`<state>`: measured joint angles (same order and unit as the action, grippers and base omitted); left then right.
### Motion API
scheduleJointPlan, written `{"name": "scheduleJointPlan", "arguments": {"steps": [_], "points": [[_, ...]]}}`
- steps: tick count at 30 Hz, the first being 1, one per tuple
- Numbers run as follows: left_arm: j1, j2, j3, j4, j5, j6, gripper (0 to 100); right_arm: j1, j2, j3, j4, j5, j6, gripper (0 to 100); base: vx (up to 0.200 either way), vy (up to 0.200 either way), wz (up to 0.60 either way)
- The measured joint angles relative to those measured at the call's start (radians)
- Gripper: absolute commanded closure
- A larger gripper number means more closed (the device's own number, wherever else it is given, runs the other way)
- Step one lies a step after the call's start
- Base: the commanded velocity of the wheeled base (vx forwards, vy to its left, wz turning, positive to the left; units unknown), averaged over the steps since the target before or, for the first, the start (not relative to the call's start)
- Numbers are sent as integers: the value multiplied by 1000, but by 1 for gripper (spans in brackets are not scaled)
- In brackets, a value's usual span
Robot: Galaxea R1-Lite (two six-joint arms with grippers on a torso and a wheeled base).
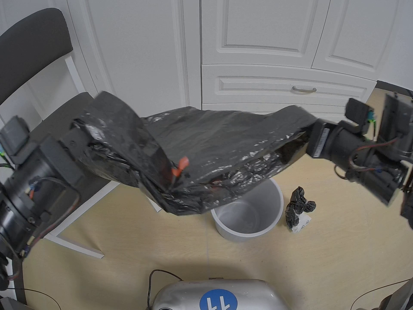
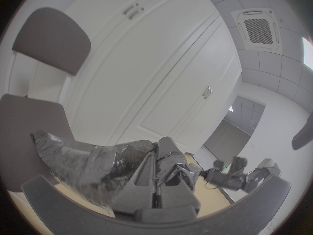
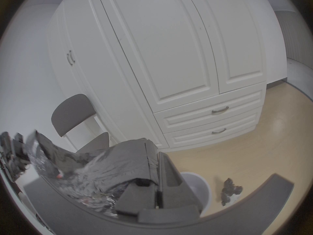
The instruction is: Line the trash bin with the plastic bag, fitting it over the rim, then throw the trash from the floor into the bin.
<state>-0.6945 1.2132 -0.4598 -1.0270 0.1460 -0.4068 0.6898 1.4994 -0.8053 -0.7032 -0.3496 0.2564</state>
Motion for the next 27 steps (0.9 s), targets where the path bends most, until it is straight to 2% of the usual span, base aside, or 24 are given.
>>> {"name": "scheduleJointPlan", "arguments": {"steps": [8, 13, 20, 27], "points": [[-94, 284, -31, -171, -29, -29, 100, -32, -328, 23, 254, 27, -112, 100, 0, 0, 0], [-147, 407, -67, -221, -41, -41, 100, -42, -467, 31, 361, 34, -176, 100, 0, 0, 0], [-162, 509, -96, -225, -42, -51, 100, -46, -558, 35, 519, 73, -202, 100, 0, 0, 0], [-161, 616, -99, -278, -38, -103, 100, -47, -571, 61, 547, 118, -218, 100, 0, 0, 0]]}}
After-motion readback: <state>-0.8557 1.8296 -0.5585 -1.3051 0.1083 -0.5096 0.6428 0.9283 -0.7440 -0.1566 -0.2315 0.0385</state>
